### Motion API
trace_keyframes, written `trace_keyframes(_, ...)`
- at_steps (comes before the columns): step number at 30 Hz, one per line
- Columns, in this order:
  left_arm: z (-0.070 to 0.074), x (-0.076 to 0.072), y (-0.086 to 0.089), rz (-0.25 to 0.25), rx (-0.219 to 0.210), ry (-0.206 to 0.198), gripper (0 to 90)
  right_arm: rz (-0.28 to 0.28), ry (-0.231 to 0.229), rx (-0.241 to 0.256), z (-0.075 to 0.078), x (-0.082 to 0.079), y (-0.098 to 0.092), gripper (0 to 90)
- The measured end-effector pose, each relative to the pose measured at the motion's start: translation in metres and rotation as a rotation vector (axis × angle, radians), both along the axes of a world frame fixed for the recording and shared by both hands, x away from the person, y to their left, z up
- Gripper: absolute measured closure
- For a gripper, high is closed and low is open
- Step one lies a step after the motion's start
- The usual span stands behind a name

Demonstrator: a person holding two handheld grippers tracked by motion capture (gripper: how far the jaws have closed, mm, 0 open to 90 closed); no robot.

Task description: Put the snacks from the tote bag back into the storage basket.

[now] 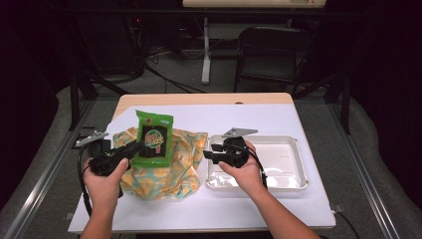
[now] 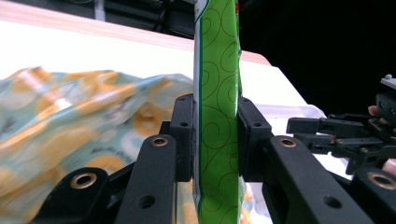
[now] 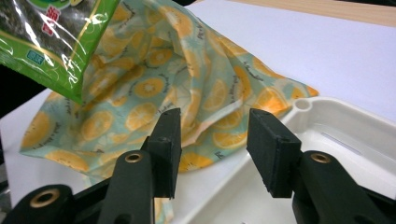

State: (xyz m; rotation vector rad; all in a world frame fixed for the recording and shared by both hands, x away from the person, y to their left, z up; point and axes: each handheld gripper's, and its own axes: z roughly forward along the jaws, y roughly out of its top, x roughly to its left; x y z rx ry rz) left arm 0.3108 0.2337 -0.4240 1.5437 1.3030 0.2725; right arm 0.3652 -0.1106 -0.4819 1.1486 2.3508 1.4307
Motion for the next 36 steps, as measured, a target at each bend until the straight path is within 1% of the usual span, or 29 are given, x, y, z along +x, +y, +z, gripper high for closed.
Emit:
trace_keyframes(2, 0.001, 0.003, -0.007, -0.016, 0.008, -0.002, 72.4, -0.009, -0.014, -0.001, -0.001, -0.002, -0.003, 54.3)
trace_keyframes(4, 0.001, 0.008, -0.013, -0.027, 0.018, -0.001, 72.4, -0.013, -0.009, 0.008, -0.001, -0.002, -0.006, 53.8)
trace_keyframes(7, 0.001, 0.015, -0.021, -0.044, 0.012, 0.001, 72.4, -0.023, -0.007, 0.022, -0.001, -0.004, -0.011, 53.8)
trace_keyframes(10, 0.002, 0.021, -0.028, -0.057, 0.015, 0.003, 72.4, -0.032, -0.009, 0.017, -0.001, -0.004, -0.015, 53.5)
trace_keyframes(12, 0.002, 0.026, -0.033, -0.065, 0.013, 0.003, 72.3, -0.030, -0.029, 0.004, -0.001, -0.003, -0.017, 53.6)
trace_keyframes(13, 0.002, 0.028, -0.034, -0.070, 0.012, 0.004, 72.3, -0.028, -0.032, -0.001, -0.001, -0.003, -0.017, 53.8)
trace_keyframes(15, 0.002, 0.032, -0.039, -0.074, 0.009, 0.006, 72.3, -0.026, -0.021, -0.006, -0.002, -0.003, -0.018, 54.1)
trace_keyframes(18, 0.001, 0.037, -0.046, -0.079, 0.015, 0.004, 72.3, -0.027, -0.023, -0.002, -0.002, -0.002, -0.020, 54.5)
trace_keyframes(21, 0.001, 0.040, -0.052, -0.095, 0.022, 0.001, 72.3, -0.025, -0.023, 0.017, -0.001, -0.003, -0.022, 55.1)
trace_keyframes(24, 0.000, 0.042, -0.058, -0.106, 0.020, -0.002, 72.3, -0.050, -0.028, 0.047, -0.003, -0.004, -0.023, 53.7)
trace_keyframes(26, 0.000, 0.043, -0.061, -0.108, 0.014, 0.000, 72.3, -0.053, -0.027, 0.050, -0.004, -0.003, -0.024, 51.9)
trace_keyframes(29, -0.001, 0.046, -0.067, -0.133, 0.023, -0.009, 72.3, -0.064, -0.034, 0.061, -0.003, -0.004, -0.025, 49.9)
trace_keyframes(30, -0.001, 0.046, -0.069, -0.141, 0.029, -0.012, 72.3, -0.064, -0.042, 0.075, -0.003, -0.004, -0.026, 49.1)
trace_keyframes(33, -0.001, 0.047, -0.077, -0.156, 0.059, -0.033, 72.2, -0.051, -0.034, 0.111, 0.000, -0.004, -0.028, 49.0)
trace_keyframes(34, -0.001, 0.048, -0.079, -0.162, 0.068, -0.031, 72.2, -0.046, -0.034, 0.117, 0.001, -0.004, -0.028, 49.0)
trace_keyframes(36, -0.002, 0.049, -0.084, -0.170, 0.068, -0.029, 72.2, -0.044, -0.031, 0.143, 0.004, -0.004, -0.030, 49.0)
